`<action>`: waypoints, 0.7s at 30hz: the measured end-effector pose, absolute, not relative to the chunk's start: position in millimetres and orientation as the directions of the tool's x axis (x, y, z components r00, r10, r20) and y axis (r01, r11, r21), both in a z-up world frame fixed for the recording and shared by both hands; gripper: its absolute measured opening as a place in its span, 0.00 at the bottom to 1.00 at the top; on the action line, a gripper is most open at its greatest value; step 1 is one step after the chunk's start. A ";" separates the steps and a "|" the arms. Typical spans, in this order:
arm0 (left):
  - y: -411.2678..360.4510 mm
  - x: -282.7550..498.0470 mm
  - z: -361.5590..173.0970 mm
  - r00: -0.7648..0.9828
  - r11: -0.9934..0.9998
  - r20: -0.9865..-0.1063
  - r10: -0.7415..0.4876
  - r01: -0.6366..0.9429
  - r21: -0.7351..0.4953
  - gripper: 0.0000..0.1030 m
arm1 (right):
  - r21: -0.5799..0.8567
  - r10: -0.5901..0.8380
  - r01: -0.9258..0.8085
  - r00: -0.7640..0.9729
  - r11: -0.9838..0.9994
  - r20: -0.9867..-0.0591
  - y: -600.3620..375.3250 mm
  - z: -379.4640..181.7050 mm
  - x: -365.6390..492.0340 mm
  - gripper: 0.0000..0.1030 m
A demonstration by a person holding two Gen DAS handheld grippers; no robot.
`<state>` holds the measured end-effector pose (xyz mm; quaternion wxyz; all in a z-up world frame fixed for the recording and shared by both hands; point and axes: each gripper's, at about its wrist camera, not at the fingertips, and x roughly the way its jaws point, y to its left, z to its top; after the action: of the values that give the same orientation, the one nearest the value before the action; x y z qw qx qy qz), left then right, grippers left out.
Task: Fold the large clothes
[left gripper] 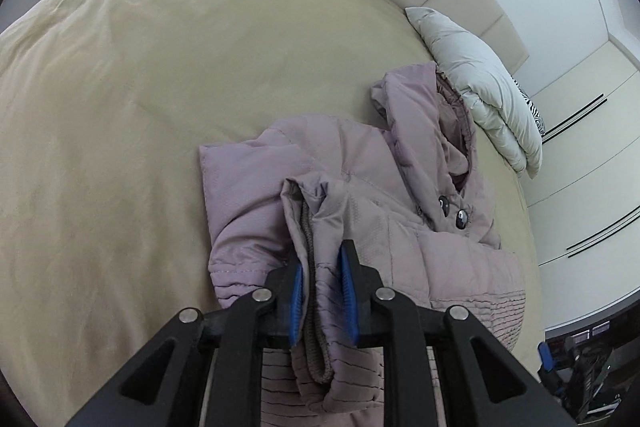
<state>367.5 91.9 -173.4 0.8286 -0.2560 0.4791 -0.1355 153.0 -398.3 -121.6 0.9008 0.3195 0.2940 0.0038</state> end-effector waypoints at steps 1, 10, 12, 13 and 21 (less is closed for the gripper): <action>92.7 366.6 -174.3 0.506 0.833 -0.724 -0.469 -0.019 -0.553 0.20 | 0.599 0.213 0.165 0.834 0.784 -0.509 -401.6 -118.9 164.9 0.79; 88.3 344.1 -133.0 0.594 0.909 -0.725 -0.348 0.025 -0.416 0.25 | 0.551 0.265 0.271 0.658 0.789 -0.704 -413.5 -193.1 274.2 0.58; 83.9 334.8 -114.3 0.645 0.931 -0.702 -0.301 0.039 -0.364 0.25 | 0.507 0.235 0.245 0.668 0.826 -0.706 -406.7 -190.1 272.4 0.58; 79.8 330.8 -105.8 0.666 0.940 -0.690 -0.284 0.051 -0.338 0.25 | 0.494 0.222 0.245 0.671 0.834 -0.707 -404.7 -184.0 271.4 0.58; 17.0 352.6 -139.9 0.591 0.951 -0.747 -0.306 0.157 -0.265 0.28 | 0.314 0.139 0.162 0.648 0.936 -0.749 -364.1 -163.8 285.7 0.59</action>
<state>352.6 17.0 -139.8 0.8877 -0.0858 0.4332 -0.1303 285.7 -364.1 -163.8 0.8899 0.1793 0.4194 -0.0064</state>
